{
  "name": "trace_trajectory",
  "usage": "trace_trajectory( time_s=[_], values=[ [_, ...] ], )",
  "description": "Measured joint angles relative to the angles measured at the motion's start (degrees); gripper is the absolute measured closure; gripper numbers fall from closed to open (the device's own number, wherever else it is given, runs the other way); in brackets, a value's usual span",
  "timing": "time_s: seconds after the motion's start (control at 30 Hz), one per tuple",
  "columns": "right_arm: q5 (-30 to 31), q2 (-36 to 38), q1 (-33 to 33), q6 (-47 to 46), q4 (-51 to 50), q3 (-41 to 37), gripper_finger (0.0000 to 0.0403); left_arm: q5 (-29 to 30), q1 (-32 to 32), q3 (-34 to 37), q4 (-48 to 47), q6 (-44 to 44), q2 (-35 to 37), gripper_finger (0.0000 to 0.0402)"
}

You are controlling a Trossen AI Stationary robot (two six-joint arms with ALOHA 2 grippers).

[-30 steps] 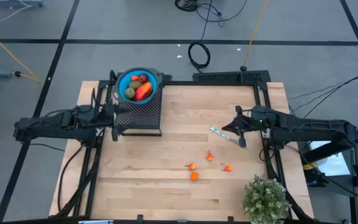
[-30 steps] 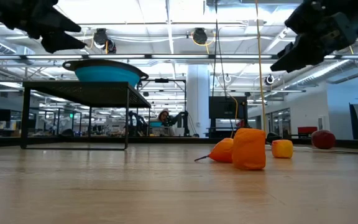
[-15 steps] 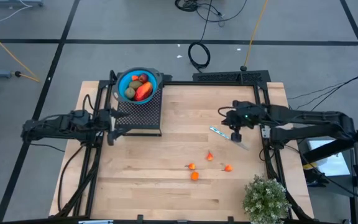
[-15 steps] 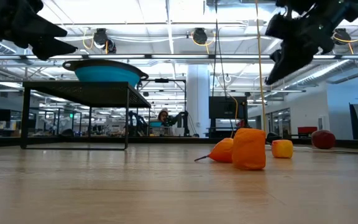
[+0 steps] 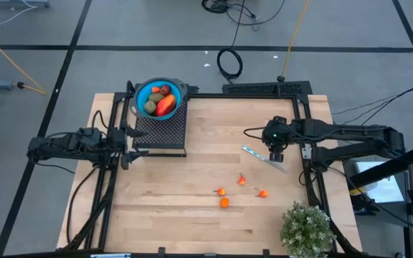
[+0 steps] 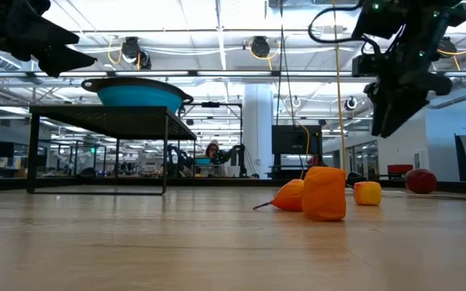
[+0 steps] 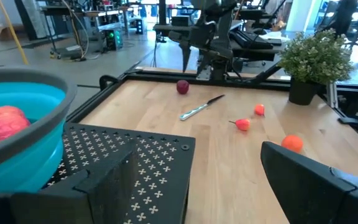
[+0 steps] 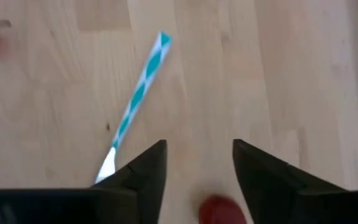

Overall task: Pick & Place Fruit
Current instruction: Put the red pomegranate into the blue strainer bowl on the shelf

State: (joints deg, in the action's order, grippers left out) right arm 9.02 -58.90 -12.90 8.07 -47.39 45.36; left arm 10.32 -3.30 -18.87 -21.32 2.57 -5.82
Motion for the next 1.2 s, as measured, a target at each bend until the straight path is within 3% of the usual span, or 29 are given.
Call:
trace_trajectory(
  time_s=[0.3, 0.57, 0.77, 1.2],
  values=[
    [1.36, -0.08, -5.46, 0.16, -3.11, 0.0, 0.0125, 0.0, -0.27, 0.0, -0.04, 0.0, -0.02, 0.0064],
    [-0.11, -0.46, -11.11, 0.13, -11.62, 0.0, 0.0059, 0.0, -0.27, 0.0, -0.42, -0.01, -0.02, 0.0064],
    [-3.2, -3.38, -14.75, 2.76, -11.61, 0.0, 0.0049, 0.02, -0.27, 0.0, -0.39, -0.31, -0.04, 0.0064],
    [-2.93, -13.12, -18.69, 9.5, -11.85, -0.02, 0.0049, 0.03, -0.27, 0.0, -1.62, 0.32, -0.04, 0.0064]
  ],
)
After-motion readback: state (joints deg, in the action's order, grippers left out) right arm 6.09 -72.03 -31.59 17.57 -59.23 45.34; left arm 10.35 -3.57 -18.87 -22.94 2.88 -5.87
